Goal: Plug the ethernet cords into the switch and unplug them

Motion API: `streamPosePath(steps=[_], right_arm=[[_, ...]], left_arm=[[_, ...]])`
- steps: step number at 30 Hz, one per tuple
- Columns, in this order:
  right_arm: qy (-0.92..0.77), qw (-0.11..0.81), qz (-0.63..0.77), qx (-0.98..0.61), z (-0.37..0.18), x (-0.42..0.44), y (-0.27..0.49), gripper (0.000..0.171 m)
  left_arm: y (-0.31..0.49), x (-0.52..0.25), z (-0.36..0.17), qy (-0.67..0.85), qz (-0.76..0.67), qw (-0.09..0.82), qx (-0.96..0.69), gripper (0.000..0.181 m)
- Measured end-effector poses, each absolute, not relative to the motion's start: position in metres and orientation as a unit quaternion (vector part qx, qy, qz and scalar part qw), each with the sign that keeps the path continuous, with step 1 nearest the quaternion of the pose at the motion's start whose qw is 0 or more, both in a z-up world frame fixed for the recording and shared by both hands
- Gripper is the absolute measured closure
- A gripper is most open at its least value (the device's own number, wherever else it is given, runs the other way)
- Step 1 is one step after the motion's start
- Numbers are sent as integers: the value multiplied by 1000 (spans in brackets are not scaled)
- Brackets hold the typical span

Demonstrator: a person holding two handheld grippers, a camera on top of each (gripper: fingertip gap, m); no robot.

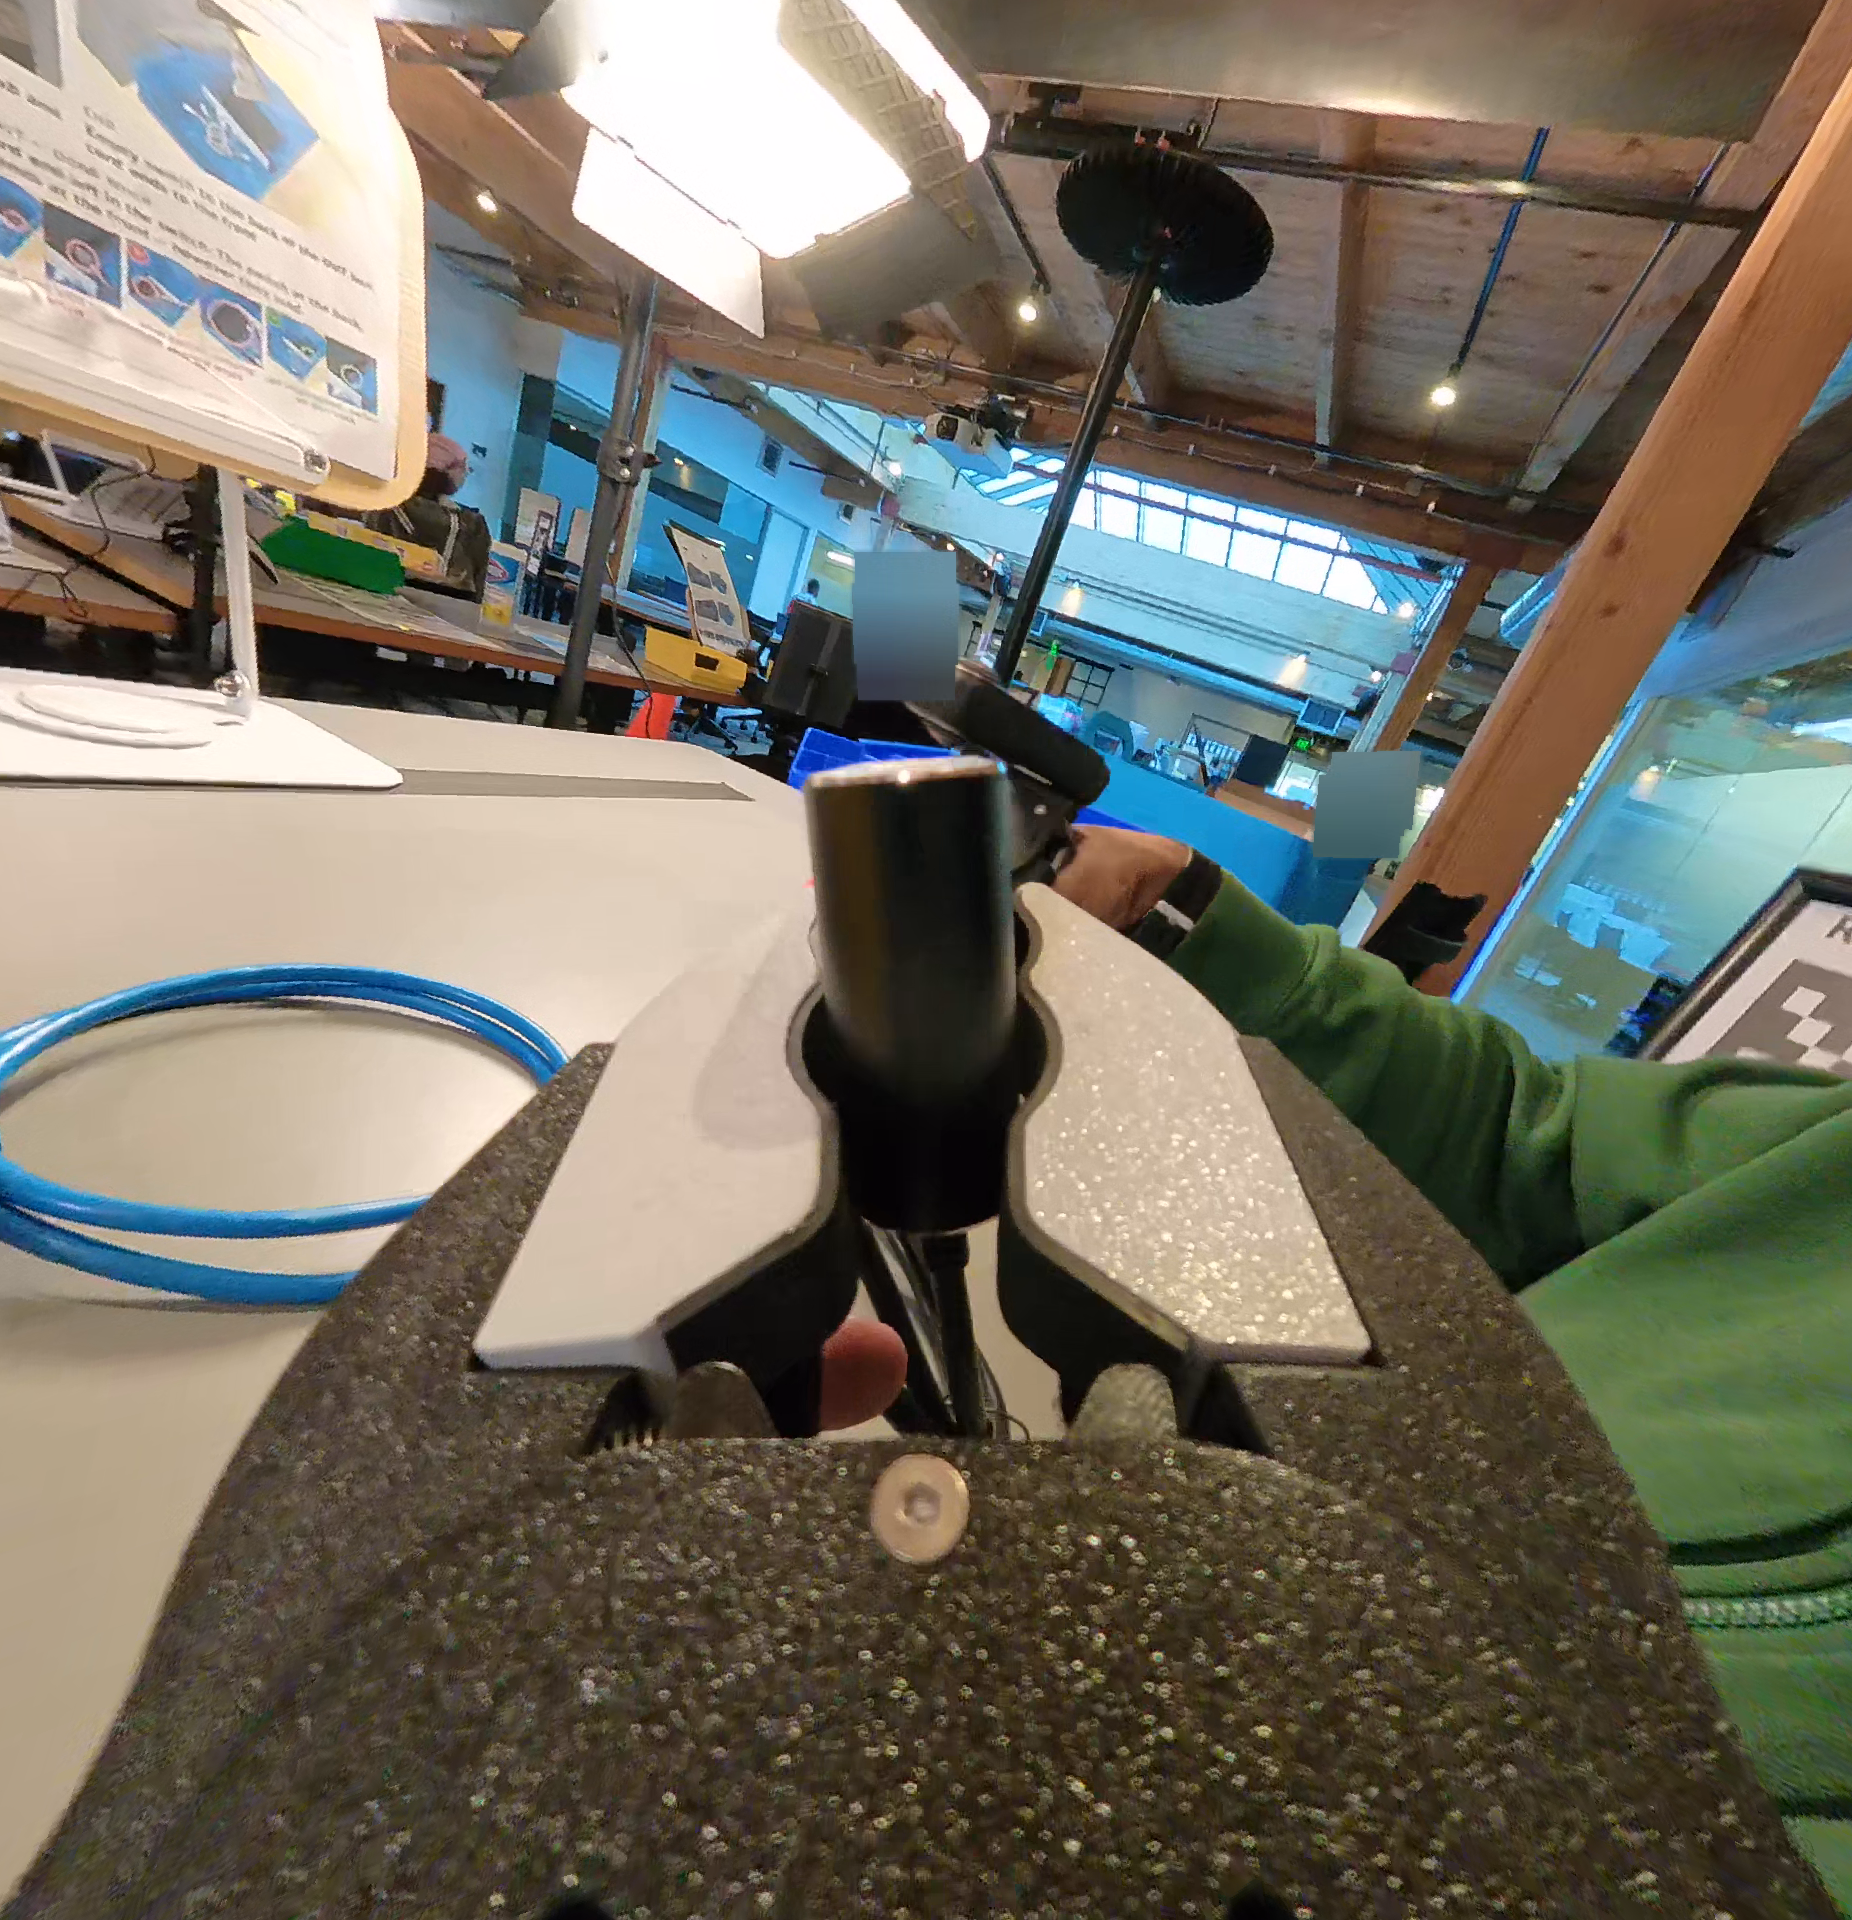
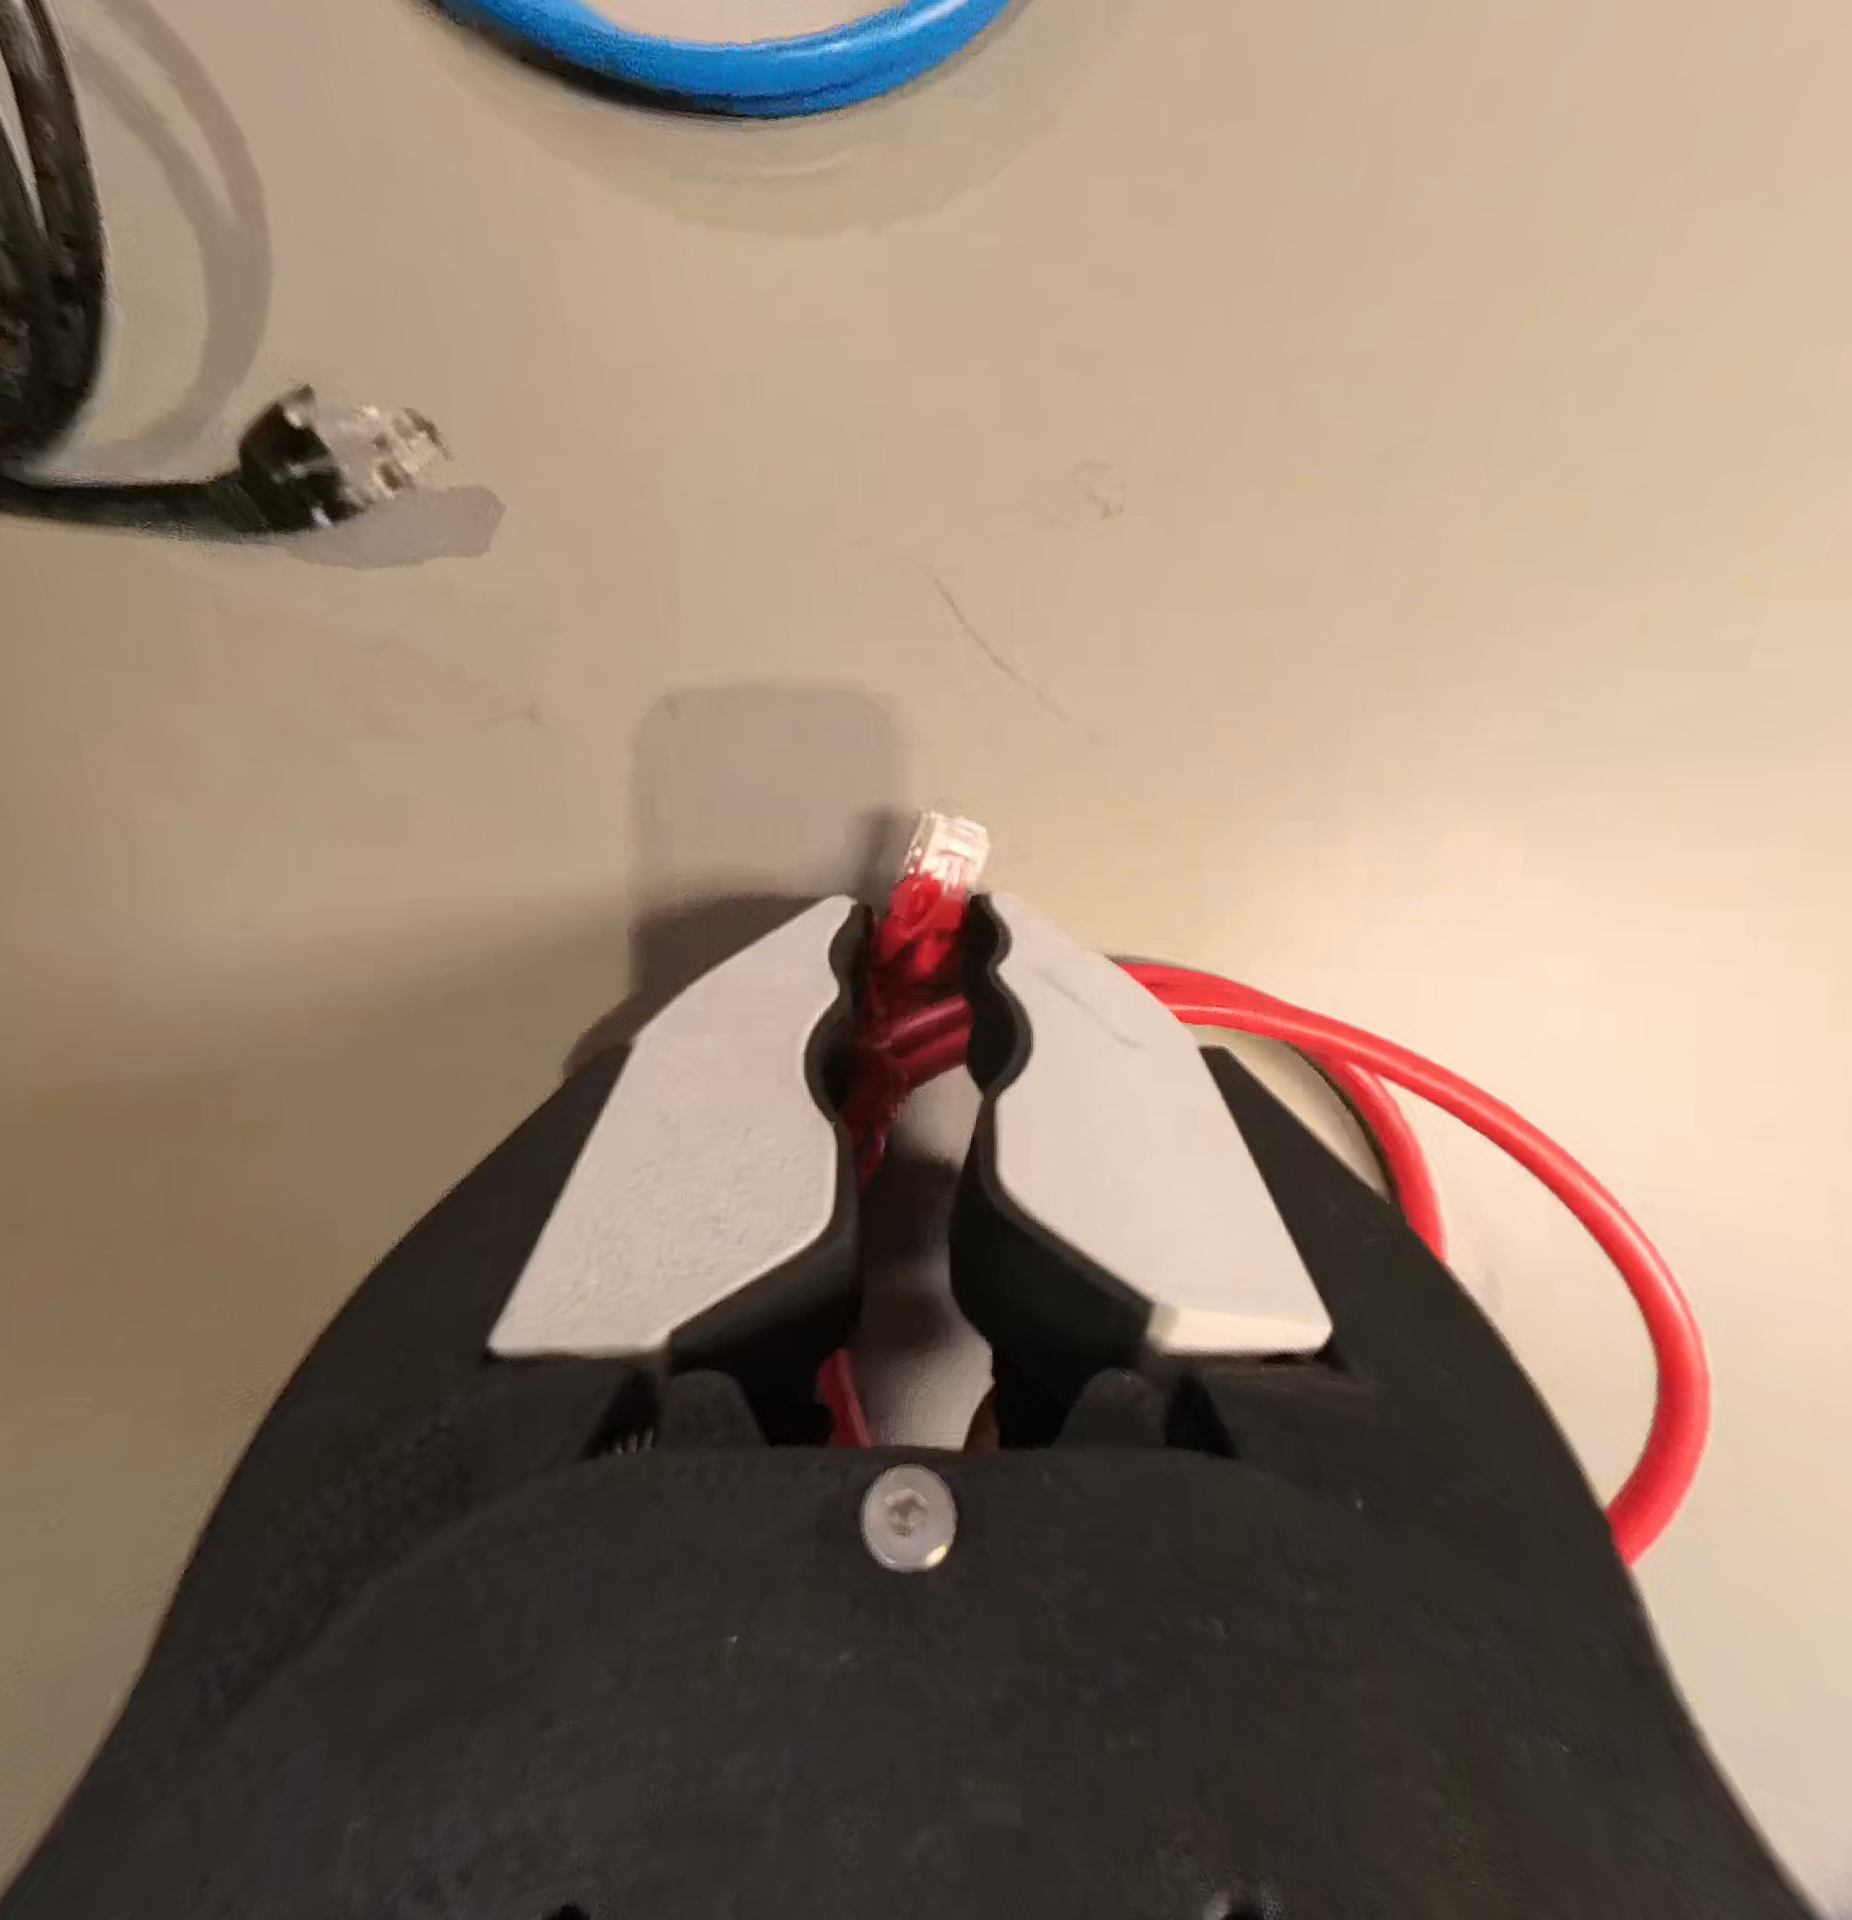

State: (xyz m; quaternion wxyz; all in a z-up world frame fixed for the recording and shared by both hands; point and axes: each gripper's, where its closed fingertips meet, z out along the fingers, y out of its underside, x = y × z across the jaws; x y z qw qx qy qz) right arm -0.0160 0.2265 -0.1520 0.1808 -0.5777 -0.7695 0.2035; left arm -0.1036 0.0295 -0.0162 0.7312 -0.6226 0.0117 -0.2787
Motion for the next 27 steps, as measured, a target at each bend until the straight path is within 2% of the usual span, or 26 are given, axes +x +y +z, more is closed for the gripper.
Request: streamPosePath(steps=[1,7,13,16,20,27], right_arm=[[-782,223,176,-555,-150,-17,230,155],[-793,482,58,-367,-97,-21,223,157],[-742,643,-97,-166,-47,-20,183,158],[-706,686,-158,-80,-22,-20,153,158],[-676,694,-247,0,-3,-23,134,158],[-689,661,-290,66,-5,-28,120,157]], left_arm=[[30,-102,-15,22,-269,731,-626,153],[40,-79,-9,154,-183,685,-688,154],[43,-37,-14,292,-251,509,-770,153],[53,-28,-24,301,-254,448,-803,153],[70,-23,-38,301,-219,404,-836,153],[89,-22,-46,303,-152,406,-849,153]])
